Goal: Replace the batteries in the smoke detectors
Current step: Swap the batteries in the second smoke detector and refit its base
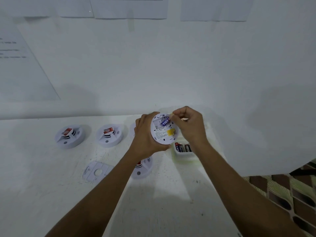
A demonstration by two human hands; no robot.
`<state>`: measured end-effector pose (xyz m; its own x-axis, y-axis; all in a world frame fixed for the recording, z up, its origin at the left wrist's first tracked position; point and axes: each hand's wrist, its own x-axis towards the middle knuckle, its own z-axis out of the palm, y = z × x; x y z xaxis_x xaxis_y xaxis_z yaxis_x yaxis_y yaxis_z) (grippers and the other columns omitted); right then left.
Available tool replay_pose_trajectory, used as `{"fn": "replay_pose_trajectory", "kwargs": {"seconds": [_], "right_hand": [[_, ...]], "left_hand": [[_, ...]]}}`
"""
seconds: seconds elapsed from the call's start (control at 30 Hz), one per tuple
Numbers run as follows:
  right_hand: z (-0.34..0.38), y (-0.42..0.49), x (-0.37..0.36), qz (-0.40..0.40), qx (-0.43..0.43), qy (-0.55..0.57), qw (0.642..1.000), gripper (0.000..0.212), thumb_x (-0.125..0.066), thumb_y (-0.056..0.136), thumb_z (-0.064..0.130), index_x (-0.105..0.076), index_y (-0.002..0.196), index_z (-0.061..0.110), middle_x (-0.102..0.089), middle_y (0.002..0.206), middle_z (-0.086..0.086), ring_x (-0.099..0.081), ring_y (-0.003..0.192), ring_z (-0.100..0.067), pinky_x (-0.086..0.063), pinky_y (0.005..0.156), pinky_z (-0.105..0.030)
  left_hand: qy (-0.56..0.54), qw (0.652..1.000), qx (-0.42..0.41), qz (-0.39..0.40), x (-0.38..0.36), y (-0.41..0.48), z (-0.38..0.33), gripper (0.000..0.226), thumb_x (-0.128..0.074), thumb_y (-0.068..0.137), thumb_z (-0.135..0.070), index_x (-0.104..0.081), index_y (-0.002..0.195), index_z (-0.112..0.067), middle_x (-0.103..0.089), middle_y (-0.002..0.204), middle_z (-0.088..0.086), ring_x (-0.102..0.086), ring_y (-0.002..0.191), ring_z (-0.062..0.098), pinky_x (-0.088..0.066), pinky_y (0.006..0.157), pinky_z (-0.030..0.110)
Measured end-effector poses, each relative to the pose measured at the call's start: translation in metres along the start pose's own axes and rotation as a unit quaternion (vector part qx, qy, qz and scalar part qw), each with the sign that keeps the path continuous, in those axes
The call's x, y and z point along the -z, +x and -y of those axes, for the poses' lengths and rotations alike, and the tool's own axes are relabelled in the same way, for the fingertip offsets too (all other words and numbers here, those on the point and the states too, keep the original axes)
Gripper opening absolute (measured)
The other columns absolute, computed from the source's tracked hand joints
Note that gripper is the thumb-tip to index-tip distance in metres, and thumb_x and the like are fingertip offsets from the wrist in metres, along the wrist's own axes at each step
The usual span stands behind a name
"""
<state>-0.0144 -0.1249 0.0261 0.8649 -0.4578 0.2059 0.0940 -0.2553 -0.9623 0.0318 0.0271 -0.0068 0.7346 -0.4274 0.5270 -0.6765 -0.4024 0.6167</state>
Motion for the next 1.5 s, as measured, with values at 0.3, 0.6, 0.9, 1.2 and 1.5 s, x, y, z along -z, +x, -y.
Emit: {"fn": "replay_pose_trajectory", "kwargs": {"seconds": [0.3,0.6,0.9,1.2,1.5], "right_hand": [[-0.02,-0.033,-0.031,-0.056,0.145,-0.124,0.98,0.021,-0.064,0.092,0.022,-0.072,0.105,0.008,-0.061,0.122,-0.006,-0.052,0.105,-0.001,-0.04,0.09,-0.005],[-0.014,-0.003,-0.013,0.067,0.161,-0.116,0.978,0.021,-0.062,0.094,0.023,-0.074,0.109,0.017,-0.066,0.115,0.002,-0.061,0.102,-0.003,-0.051,0.082,-0.019],[-0.044,0.117,0.036,0.168,-0.001,-0.464,0.87,0.013,-0.069,0.086,0.022,-0.075,0.098,0.02,-0.073,0.098,0.0,-0.067,0.091,-0.02,-0.053,0.084,-0.031],[-0.054,0.136,0.02,0.248,-0.054,-0.498,0.829,0.008,-0.078,0.075,0.023,-0.072,0.071,0.028,-0.073,0.086,0.001,-0.067,0.084,-0.019,-0.057,0.08,-0.035],[-0.017,0.107,0.032,0.129,-0.006,-0.264,0.956,0.014,-0.075,0.08,0.014,-0.073,0.094,0.015,-0.07,0.081,0.001,-0.06,0.067,-0.009,-0.044,0.054,-0.016]], "left_hand": [[-0.056,0.998,0.024,-0.031,-0.006,-0.004,0.008,0.081,-0.066,0.054,-0.076,-0.045,0.121,-0.035,-0.05,0.117,-0.01,-0.047,0.109,0.015,-0.036,0.1,0.033],[-0.025,0.998,0.052,-0.006,0.012,0.005,0.017,0.095,-0.078,0.043,-0.059,-0.046,0.127,-0.027,-0.049,0.119,-0.01,-0.044,0.115,0.018,-0.039,0.099,0.042],[-0.022,0.999,0.043,0.015,0.012,0.011,0.027,0.094,-0.076,0.041,-0.062,-0.033,0.123,-0.047,-0.048,0.117,-0.011,-0.044,0.114,0.018,-0.037,0.099,0.044],[-0.009,0.998,0.056,0.037,0.004,0.014,0.039,0.1,-0.075,0.041,-0.063,-0.038,0.128,-0.033,-0.048,0.119,-0.006,-0.042,0.115,0.02,-0.033,0.097,0.036],[-0.008,0.998,0.056,0.036,0.001,0.014,0.033,0.1,-0.073,0.041,-0.064,-0.041,0.129,-0.029,-0.049,0.12,-0.005,-0.042,0.114,0.019,-0.033,0.097,0.036]]}}
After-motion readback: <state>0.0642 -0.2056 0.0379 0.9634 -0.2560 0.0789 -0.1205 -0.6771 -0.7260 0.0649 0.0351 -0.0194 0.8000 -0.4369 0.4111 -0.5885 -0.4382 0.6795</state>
